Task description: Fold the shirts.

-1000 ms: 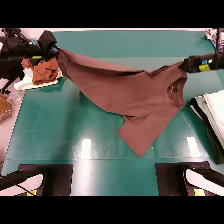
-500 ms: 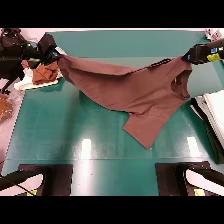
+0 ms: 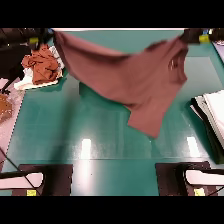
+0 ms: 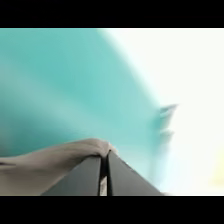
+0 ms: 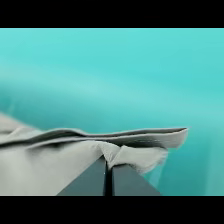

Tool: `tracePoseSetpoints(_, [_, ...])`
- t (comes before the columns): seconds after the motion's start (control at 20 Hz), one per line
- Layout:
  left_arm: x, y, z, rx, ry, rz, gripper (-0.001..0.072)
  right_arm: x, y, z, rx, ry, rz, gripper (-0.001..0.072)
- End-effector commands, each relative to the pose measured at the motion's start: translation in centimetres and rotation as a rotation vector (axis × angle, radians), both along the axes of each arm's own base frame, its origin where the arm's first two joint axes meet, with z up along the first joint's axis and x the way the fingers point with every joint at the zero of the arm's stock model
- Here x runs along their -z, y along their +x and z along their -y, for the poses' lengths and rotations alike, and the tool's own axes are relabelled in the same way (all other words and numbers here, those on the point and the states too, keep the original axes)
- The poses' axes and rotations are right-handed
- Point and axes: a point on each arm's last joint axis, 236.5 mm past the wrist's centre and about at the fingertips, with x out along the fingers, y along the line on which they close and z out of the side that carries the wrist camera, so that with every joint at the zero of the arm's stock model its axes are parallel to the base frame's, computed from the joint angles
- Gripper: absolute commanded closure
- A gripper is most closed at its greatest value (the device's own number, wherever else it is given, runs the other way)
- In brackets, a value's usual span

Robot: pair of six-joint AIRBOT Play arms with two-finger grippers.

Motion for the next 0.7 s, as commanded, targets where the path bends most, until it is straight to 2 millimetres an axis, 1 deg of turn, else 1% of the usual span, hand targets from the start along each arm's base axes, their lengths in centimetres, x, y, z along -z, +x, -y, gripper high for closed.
tracePoseSetpoints(0.0, [-13.1,0.7,-3.6,-0.032,-0.26,0.322,0.0682,-10.0,2.4,0.4,0.019,-0.008,0.29,0.0695])
tracePoseSetpoints(0.05, [-15.4,-0.6,-4.0,-0.029,-0.209,0.372,0.0681,-11.3,1.7,0.4,0.025,-0.006,0.323,0.0695])
tracePoseSetpoints(0.1, [-16.4,-1.5,-4.3,-0.023,-0.193,0.388,0.0682,-11.3,1.3,0.6,0.037,0.002,0.332,0.0695])
tracePoseSetpoints(0.15, [-16.6,-2.1,-4.5,-0.02,-0.174,0.389,0.0681,-10.5,0.9,0.6,0.045,0.003,0.328,0.0694])
tracePoseSetpoints(0.2, [-16.7,-2.6,-4.6,-0.012,-0.158,0.386,0.068,-9.0,0.1,0.4,0.037,-0.018,0.308,0.0694])
tracePoseSetpoints(0.25, [-16.5,-3.2,-4.0,0.015,-0.113,0.389,0.068,-7.6,-1.1,-0.3,0.002,-0.057,0.268,0.0694])
tracePoseSetpoints(0.3, [-16.0,-3.9,-3.1,0.055,-0.053,0.385,0.068,-6.4,-2.6,-1.0,-0.048,-0.109,0.228,0.0695])
tracePoseSetpoints(0.4, [-13.3,-6.2,-0.3,0.198,0.058,0.313,0.068,-4.6,-6.5,-2.9,-0.145,-0.159,0.13,0.0694])
tracePoseSetpoints(0.45, [-11.3,-7.5,0.9,0.277,0.111,0.259,0.068,-3.6,-8.6,-3.5,-0.184,-0.169,0.065,0.0694])
tracePoseSetpoints(0.5, [-8.9,-9.0,1.8,0.348,0.171,0.185,0.068,-2.1,-11.1,-4.0,-0.211,-0.156,-0.032,0.0694])
tracePoseSetpoints(0.55, [-5.6,-10.8,2.1,0.409,0.258,0.078,0.068,-0.1,-13.9,-4.1,-0.22,-0.129,-0.152,0.0694])
tracePoseSetpoints(0.6, [-2.2,-12.5,1.6,0.448,0.365,-0.034,0.068,2.3,-16.3,-4.2,-0.236,-0.123,-0.263,0.0695])
tracePoseSetpoints(0.65, [1.3,-14.3,0.3,0.451,0.489,-0.165,0.068,4.9,-18.6,-3.9,-0.249,-0.131,-0.366,0.0695])
